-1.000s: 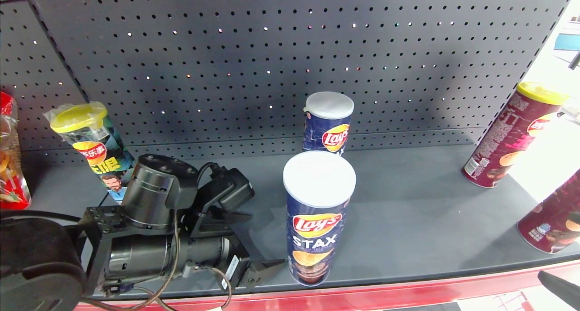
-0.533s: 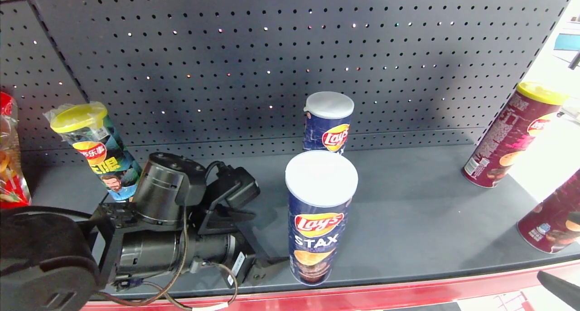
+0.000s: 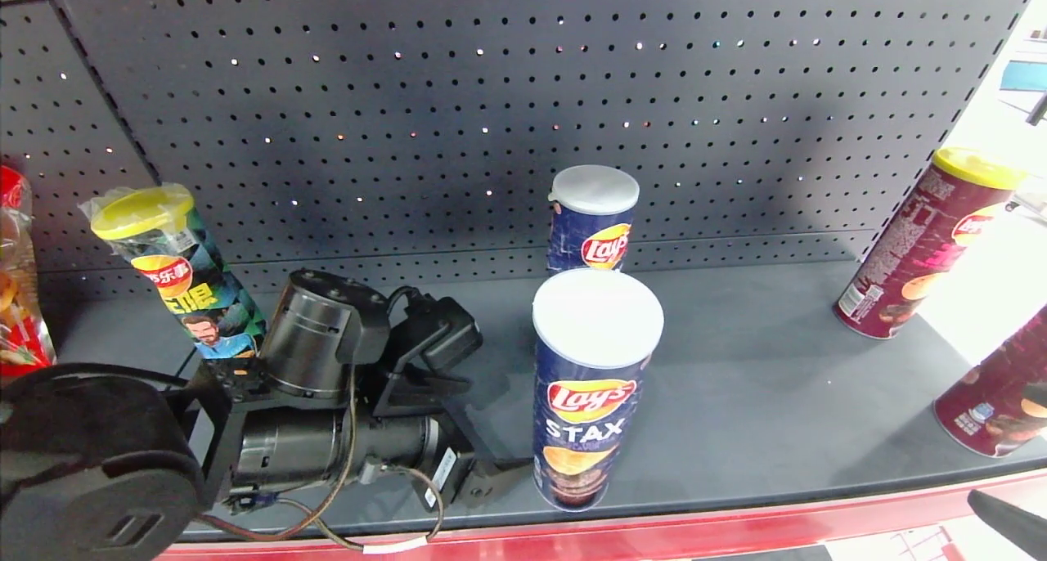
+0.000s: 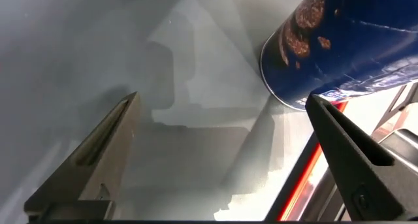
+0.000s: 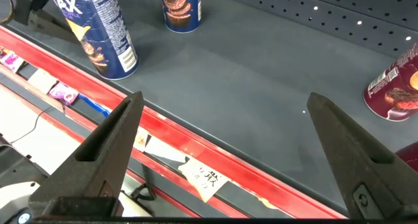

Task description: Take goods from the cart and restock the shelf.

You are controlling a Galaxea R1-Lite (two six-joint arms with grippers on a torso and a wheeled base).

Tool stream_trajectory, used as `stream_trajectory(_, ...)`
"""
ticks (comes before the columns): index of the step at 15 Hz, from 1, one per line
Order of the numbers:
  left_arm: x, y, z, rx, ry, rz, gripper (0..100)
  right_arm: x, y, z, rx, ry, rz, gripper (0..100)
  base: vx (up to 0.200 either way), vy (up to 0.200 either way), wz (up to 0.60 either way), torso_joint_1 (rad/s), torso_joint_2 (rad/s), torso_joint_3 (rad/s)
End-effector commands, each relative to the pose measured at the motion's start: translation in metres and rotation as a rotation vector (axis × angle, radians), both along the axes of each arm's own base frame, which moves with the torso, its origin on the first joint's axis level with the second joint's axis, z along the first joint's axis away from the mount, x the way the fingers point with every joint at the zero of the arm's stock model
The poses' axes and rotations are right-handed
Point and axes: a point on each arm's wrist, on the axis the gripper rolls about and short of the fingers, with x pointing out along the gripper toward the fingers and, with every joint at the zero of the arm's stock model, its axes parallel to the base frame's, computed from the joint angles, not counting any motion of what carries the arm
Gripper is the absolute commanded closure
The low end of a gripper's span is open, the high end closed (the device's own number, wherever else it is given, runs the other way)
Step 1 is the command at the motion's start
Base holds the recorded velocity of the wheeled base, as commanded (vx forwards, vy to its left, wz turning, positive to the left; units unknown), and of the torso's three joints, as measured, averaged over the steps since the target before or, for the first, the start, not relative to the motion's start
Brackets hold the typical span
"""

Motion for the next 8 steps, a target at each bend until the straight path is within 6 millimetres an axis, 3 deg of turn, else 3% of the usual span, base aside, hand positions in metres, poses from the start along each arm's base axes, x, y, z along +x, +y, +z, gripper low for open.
stream_trajectory(1,0.0010,-0.0008,-0.0008,0.001,0.002,0.000,0,0.0005,0.0003,0.0001,-0.001,0.002,0.000,0,0.000,0.000,0.00,0.000,0.00,0.000)
stream_trajectory(8,0.0014,-0.0046,-0.0019,-0.001,-0.001,-0.010,0,0.0002,0.0001,0.0006,0.000,-0.001,-0.001,0,0.000,0.000,0.00,0.000,0.00,0.000)
